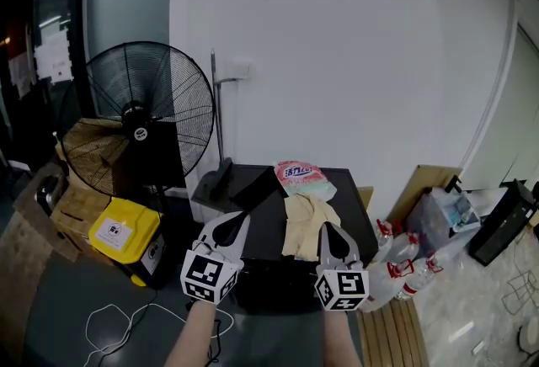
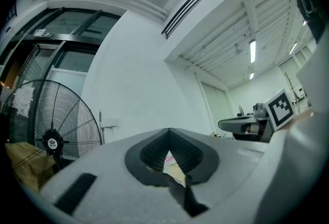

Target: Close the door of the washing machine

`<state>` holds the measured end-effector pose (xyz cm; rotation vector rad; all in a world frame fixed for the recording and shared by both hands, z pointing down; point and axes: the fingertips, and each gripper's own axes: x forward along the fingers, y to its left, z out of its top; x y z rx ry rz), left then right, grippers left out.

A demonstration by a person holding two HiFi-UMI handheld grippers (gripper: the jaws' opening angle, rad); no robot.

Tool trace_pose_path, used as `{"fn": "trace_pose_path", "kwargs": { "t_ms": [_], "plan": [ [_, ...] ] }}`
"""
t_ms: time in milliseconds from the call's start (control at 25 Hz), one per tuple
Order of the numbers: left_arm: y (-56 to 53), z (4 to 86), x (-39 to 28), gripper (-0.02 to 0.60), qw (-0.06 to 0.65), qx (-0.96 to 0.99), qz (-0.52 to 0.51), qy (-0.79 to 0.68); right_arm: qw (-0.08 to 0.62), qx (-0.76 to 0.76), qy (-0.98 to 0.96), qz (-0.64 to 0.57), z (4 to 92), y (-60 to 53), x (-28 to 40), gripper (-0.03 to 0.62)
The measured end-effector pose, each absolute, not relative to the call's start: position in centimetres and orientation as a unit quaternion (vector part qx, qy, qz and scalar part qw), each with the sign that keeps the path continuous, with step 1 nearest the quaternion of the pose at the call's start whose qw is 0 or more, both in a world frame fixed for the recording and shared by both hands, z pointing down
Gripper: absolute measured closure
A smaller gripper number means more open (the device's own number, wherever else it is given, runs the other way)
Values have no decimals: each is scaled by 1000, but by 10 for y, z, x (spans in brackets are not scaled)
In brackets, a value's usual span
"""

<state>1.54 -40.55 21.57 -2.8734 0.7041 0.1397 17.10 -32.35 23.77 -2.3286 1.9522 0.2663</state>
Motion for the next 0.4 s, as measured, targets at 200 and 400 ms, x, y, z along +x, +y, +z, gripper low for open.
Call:
{"fn": "trace_pose_path", "kwargs": {
  "t_ms": [200,400],
  "plan": [
    [-403,217,13,581,88,-966,45,238,44,-762,640,85,239,-322,169,583],
    [-400,221,12,583,88,-966,43,240,43,-763,640,82,244,-319,168,583]
  ]
}}
